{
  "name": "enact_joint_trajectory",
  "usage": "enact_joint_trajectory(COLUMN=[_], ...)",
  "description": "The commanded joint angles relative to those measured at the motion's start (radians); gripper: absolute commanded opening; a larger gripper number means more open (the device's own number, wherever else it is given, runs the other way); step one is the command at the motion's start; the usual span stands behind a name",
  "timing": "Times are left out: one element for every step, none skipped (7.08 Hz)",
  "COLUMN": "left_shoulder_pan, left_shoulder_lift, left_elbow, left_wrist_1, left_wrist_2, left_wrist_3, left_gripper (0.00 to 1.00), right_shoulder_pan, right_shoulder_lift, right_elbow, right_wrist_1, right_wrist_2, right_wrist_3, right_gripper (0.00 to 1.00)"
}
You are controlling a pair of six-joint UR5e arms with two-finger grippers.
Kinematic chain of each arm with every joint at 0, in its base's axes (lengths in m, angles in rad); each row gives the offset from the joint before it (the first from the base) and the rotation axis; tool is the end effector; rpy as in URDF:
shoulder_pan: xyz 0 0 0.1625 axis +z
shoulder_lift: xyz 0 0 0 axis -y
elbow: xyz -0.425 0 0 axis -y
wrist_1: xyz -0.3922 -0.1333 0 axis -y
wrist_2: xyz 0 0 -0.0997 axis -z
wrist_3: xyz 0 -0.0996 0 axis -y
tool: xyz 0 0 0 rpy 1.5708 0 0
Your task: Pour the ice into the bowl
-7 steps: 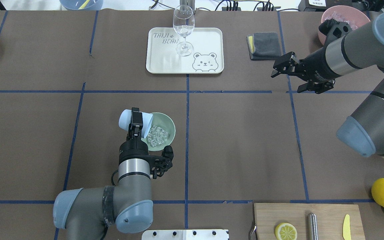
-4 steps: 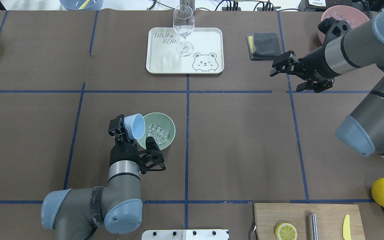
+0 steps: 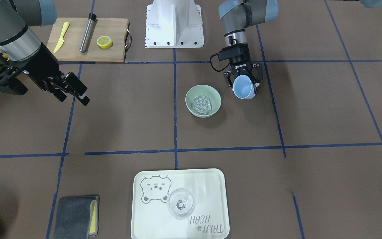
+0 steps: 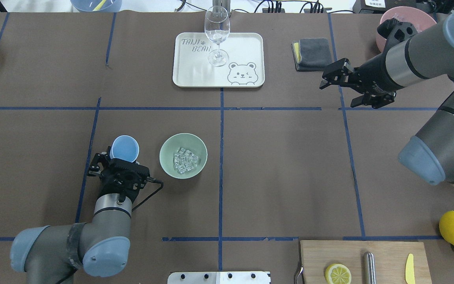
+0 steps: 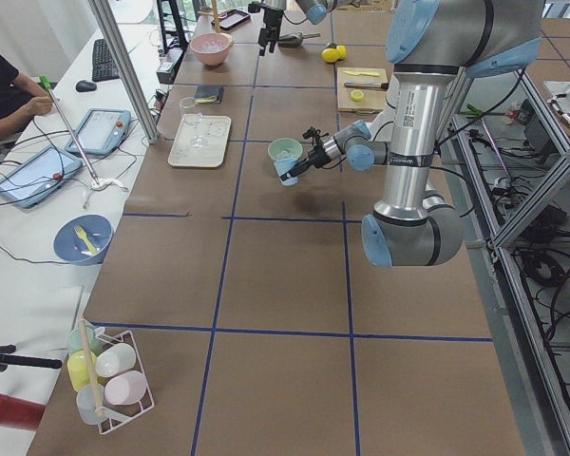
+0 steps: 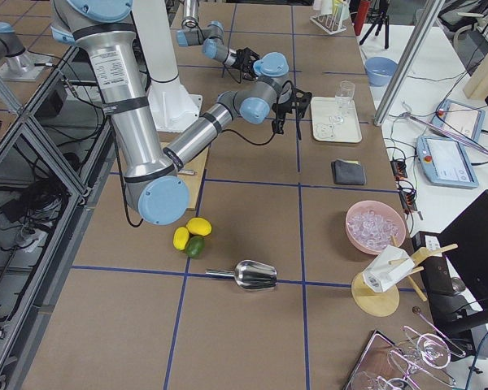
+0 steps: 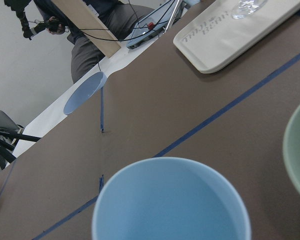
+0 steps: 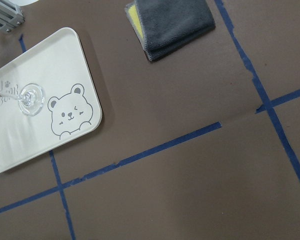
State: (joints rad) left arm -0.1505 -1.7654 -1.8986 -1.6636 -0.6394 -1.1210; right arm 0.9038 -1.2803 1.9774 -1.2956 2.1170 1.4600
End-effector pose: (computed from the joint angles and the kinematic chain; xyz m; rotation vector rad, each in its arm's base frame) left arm 0.4997 -0.2914 0.3748 1.0251 0.2766 -0.0157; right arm -0.2755 -0.4817 0.2835 0.0215 -1.0786 0.4503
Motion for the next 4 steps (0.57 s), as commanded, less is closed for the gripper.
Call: enact_joint_trajectory(left_shoulder_pan=[-0.001,-0.006,-0.021,-0.03], left_shoulder_lift=[0.238,0.285,0.306,0.329], left_elbow=[0.006,0.027,0.086,0.116], left_wrist_1=[-0.377,-0.509,-0.557,-0.599], left_wrist_2=[0.064,0.064,0.064,0.064], left_wrist_3=[-0.042,-0.046,-0.045,-0.048], left_gripper=[0.0,0.0,0.0,0.0], right_shoulder_pan=[0.0,0.001,0.001,0.001], right_shoulder_lift=[-0.005,-0.005,-0.004,-0.005], right_elbow=[0.012,0.012,0.014,0.011], right_wrist_1=[-0.001,-0.001,-0.002,-0.002], right_wrist_2=[-0.002,-0.002,-0.002,-0.005], right_wrist_3=[0.0,0.0,0.0,0.0], right_gripper=[1.0,1.0,1.0,1.0])
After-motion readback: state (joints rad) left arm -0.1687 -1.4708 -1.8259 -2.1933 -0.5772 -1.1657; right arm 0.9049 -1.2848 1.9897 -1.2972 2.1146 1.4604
